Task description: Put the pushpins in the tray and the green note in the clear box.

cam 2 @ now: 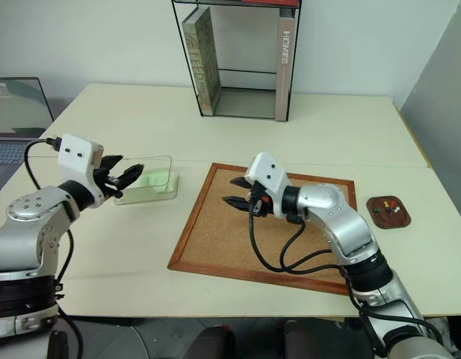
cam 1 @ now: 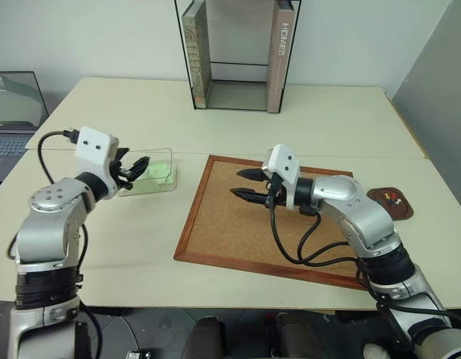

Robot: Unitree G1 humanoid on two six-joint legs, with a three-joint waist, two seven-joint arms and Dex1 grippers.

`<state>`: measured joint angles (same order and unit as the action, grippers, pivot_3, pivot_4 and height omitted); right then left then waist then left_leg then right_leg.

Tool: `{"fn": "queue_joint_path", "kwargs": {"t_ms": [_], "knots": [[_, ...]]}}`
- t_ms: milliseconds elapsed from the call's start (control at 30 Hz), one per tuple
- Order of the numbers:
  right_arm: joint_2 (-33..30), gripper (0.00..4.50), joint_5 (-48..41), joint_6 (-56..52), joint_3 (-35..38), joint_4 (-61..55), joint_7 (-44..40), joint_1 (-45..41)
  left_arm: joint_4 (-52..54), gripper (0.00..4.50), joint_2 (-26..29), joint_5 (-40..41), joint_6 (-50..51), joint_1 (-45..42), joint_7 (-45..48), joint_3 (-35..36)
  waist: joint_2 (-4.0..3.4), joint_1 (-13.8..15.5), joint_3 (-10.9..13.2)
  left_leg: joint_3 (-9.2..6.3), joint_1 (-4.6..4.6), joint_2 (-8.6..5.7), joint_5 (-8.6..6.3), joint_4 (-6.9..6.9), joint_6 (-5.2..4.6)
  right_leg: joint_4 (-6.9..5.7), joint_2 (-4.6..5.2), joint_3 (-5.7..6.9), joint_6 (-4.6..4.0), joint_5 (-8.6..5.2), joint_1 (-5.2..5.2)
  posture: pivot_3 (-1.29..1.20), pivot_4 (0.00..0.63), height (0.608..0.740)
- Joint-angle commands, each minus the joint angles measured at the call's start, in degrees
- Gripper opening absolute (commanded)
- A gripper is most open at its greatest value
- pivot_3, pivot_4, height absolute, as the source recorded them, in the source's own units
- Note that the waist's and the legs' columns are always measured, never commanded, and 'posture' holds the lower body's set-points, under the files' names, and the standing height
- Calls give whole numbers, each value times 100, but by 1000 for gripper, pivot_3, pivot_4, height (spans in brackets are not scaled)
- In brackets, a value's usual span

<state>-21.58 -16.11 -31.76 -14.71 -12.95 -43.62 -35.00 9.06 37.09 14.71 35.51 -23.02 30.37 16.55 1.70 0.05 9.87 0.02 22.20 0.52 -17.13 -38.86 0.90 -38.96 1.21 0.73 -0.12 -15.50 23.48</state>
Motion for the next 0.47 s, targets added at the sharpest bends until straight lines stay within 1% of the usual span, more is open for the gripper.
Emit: {"fn": "queue_joint_path", "kwargs": {"t_ms": [33,133,200,367,467], "knots": [[51,2123,4,440,725,-462,553,396,1055,2778,-314,137,-6,229,-305,-110,0,-10,0,2,0,0,0,0,0,1,0,-2,0,0,0,0,150,740],[69,2123,163,977,1103,-582,915,869,1517,2778,-505,240,59,598,-232,-422,-1,-25,0,4,-2,0,0,3,1,-1,0,-4,0,0,0,0,150,740],[-46,2123,80,1173,1352,-716,871,1236,1727,2778,-646,231,-9,827,-232,-667,-1,-27,0,5,-3,0,0,4,1,-2,-1,-5,0,0,0,0,150,740],[-412,2123,-249,1239,1931,-787,634,1958,2026,2778,-856,306,-361,1314,-11,-1133,-2,-16,1,3,-21,1,0,3,0,-5,-5,-5,0,-1,-18,0,150,740],[-545,2123,-116,1338,1948,-761,649,2206,1922,2778,-906,254,-625,1475,15,-1139,-2,-17,1,6,-32,0,0,1,-1,-5,-6,-9,1,-1,-26,0,150,740]]}}
